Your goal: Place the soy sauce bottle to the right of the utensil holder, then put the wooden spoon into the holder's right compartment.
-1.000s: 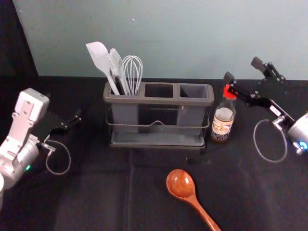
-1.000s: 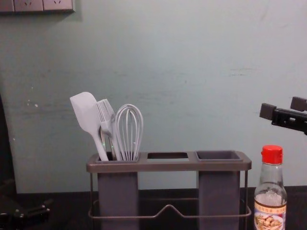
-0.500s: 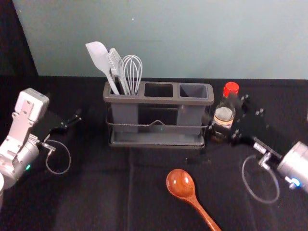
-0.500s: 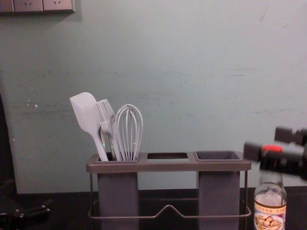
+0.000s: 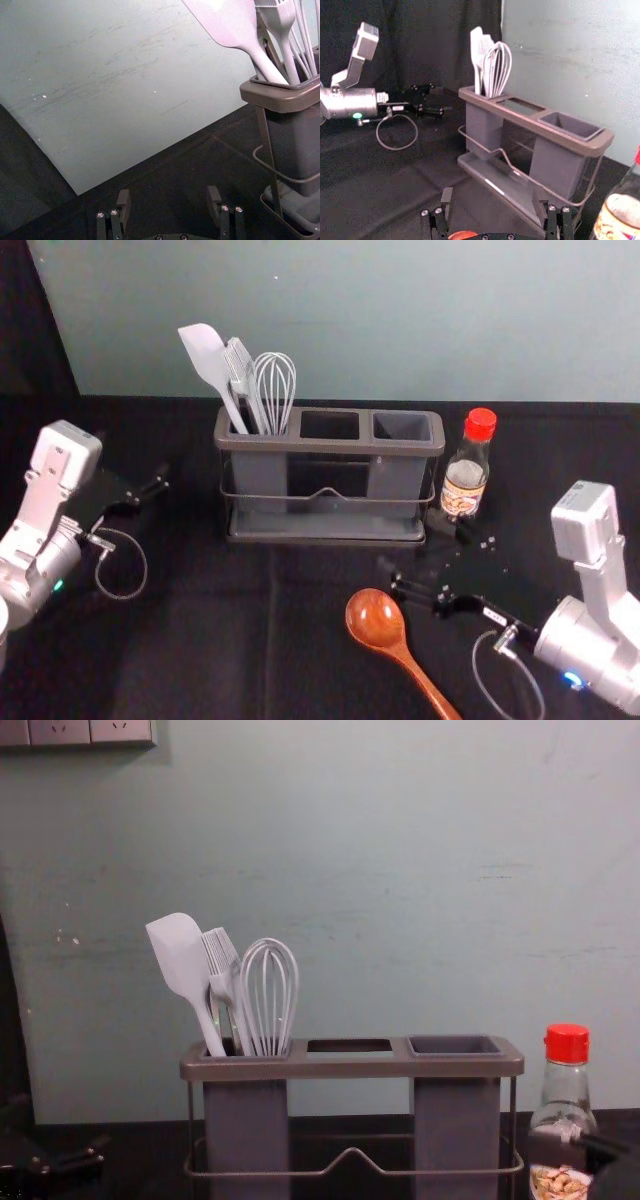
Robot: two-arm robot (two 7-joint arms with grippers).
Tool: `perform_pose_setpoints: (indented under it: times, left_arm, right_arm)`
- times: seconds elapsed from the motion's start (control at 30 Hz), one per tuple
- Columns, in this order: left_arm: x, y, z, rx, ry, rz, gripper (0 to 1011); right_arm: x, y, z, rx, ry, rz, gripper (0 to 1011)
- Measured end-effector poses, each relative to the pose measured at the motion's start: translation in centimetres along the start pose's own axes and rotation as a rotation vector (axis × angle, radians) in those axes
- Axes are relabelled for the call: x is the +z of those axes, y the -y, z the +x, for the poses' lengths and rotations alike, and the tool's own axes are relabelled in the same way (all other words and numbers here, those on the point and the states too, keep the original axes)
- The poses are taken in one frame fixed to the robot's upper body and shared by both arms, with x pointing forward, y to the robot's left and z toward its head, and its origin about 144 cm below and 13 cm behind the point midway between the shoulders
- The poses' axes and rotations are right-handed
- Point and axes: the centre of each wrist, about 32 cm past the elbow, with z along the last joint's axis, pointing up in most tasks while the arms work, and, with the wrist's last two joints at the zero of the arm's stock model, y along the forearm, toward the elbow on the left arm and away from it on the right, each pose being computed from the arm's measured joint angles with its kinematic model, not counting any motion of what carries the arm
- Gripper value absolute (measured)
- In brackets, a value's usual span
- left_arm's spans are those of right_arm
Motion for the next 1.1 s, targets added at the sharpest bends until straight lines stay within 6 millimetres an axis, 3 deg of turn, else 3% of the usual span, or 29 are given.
perform_pose_setpoints:
  times: [0.8, 1.1]
  left_arm:
    - [0.0, 0.0, 0.0, 0.000, 0.000, 0.000, 1005]
    - [0.0, 0.0, 0.0, 0.000, 0.000, 0.000, 1005]
  right_arm:
    - [-0.3, -0.1, -0.2, 0.008, -0.005, -0.009, 1004]
    - [1.7, -1.1, -0.7, 0.044, -0.035, -0.225, 1004]
